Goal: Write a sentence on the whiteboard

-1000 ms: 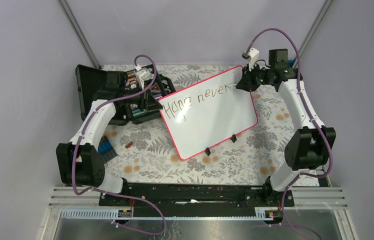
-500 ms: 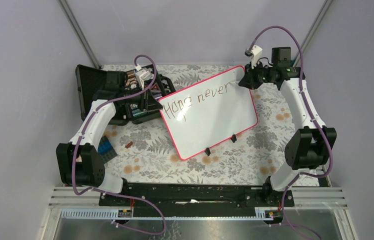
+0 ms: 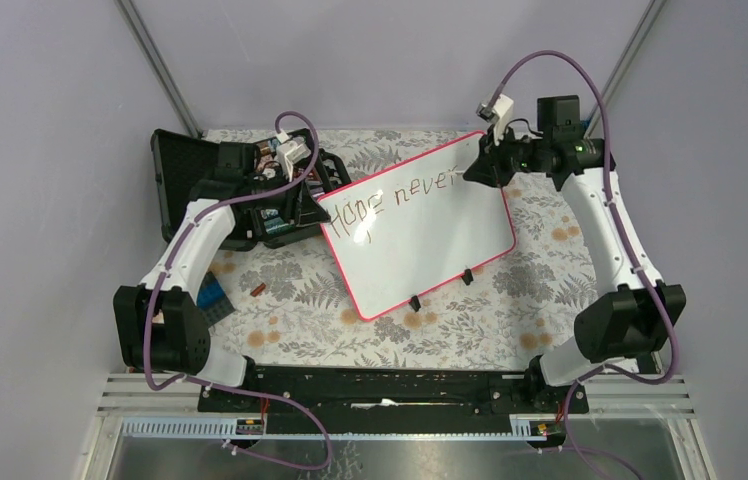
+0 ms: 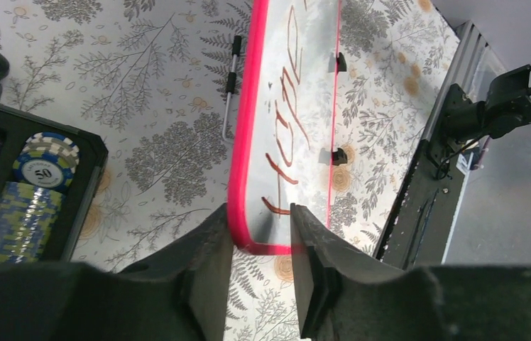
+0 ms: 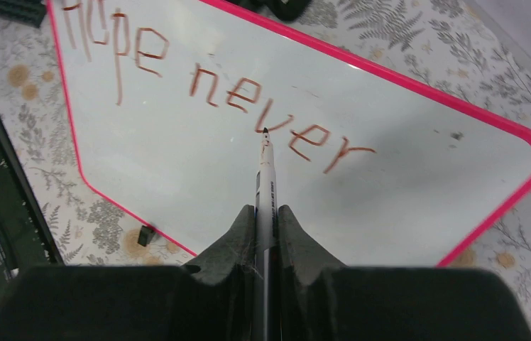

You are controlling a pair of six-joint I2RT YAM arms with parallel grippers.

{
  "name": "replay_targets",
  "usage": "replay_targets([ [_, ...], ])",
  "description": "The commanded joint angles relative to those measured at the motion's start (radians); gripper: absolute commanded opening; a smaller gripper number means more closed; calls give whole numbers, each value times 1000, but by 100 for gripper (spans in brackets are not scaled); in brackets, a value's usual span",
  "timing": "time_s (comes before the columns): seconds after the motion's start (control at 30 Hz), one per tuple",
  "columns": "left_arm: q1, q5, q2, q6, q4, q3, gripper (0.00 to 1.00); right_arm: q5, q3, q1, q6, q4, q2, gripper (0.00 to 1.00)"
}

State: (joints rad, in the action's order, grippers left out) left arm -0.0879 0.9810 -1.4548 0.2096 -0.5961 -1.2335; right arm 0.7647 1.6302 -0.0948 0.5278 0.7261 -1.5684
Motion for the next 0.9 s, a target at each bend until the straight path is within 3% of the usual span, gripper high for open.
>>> replay_targets([
  [0.0,-1,1,46,16,20,-2,41,41,-34,-75,15,33,69,0],
  [0.17,25,39,88,4,29,54,57,37,-90,-156,1,30,93,0],
  [0.43,85,112,175,-152,241,255,69,4,-242,-319,-80,-92,162,0],
  [0.63,86,131,211,-231,368,348,69,-59,-325,-416,-144,-205,168,0],
  [0.87,56,123,210,-247,409,373,69,-181,-408,-530,-195,-340,176,0],
])
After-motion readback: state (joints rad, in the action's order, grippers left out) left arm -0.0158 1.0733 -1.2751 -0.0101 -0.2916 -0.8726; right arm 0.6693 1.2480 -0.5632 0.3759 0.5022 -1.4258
